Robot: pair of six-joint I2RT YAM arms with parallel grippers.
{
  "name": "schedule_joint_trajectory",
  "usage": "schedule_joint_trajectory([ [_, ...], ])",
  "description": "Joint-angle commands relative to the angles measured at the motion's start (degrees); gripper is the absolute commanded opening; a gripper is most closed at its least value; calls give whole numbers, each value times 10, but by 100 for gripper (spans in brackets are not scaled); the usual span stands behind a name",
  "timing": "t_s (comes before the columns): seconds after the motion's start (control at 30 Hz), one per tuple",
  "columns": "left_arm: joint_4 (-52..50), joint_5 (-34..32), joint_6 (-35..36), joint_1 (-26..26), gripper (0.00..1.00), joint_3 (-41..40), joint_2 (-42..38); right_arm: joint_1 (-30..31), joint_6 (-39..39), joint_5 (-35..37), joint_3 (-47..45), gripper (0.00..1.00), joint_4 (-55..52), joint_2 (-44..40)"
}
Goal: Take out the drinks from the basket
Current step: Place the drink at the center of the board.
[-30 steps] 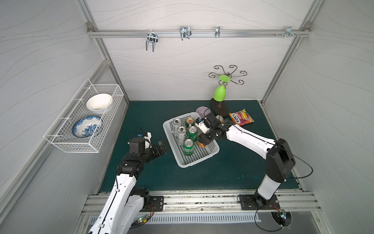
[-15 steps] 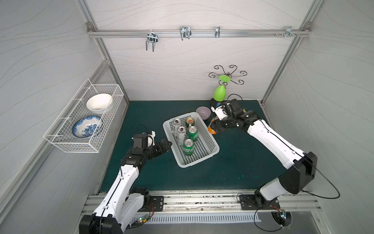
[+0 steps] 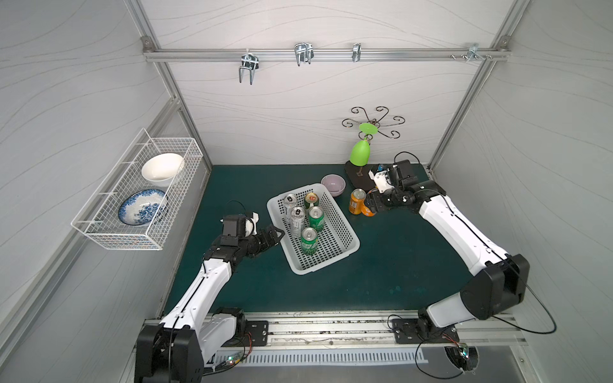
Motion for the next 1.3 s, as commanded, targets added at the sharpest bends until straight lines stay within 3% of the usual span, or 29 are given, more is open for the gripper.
schedule_joint_trajectory([
  [0.0,29,23,1,3,94,24,7,-5,1,12,0,58,72,18],
  [0.7,30,18,1,3,95,15,-9,-2,25,19,-79,56,195,120],
  [1.27,28,17,3,3,96,15,-8,22,25,42,-81,60,197,162],
])
